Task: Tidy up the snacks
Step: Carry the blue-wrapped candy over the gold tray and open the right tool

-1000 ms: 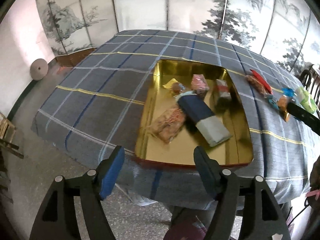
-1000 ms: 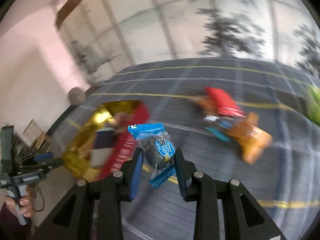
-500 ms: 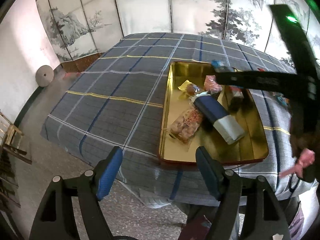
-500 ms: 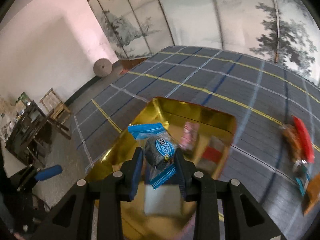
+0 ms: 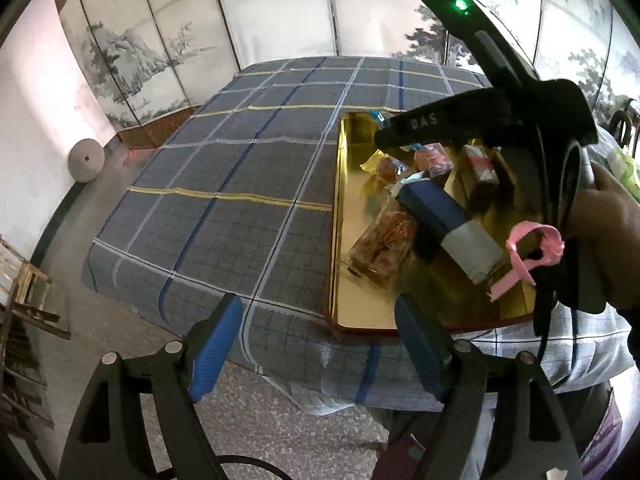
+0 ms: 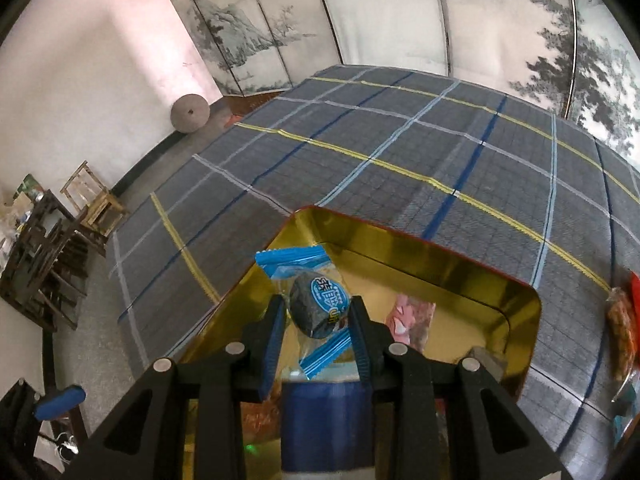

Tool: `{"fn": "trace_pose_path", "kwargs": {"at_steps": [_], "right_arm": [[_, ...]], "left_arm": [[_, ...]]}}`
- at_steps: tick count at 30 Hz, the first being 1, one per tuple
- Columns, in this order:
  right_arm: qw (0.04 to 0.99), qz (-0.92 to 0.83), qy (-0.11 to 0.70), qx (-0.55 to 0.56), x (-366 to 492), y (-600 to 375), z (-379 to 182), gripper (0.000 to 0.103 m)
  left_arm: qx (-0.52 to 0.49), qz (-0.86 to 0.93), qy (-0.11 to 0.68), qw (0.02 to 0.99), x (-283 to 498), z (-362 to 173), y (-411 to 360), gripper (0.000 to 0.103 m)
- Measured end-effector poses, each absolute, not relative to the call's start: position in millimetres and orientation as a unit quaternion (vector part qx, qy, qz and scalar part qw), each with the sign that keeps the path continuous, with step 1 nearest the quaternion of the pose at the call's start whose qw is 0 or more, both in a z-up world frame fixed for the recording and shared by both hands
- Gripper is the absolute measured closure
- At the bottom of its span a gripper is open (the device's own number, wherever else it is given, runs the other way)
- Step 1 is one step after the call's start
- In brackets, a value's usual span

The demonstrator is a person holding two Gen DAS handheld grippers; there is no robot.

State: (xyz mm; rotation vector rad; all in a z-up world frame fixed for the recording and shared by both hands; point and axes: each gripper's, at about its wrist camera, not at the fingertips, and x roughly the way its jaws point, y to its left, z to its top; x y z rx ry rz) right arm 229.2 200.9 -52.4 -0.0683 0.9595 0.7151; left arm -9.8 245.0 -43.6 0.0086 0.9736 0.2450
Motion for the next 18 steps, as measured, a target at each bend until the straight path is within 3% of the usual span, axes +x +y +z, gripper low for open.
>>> {"fn": "trace_pose_path", "kwargs": {"at_steps": [18], "right_arm": [[0.829,0.337,0.446,-0.032,231.3,212.1,-49.9,0.061]], "left_arm": [[-0.003,0.125,0.478,0.869,-8.1,-52.9,257.9,0.026]]}}
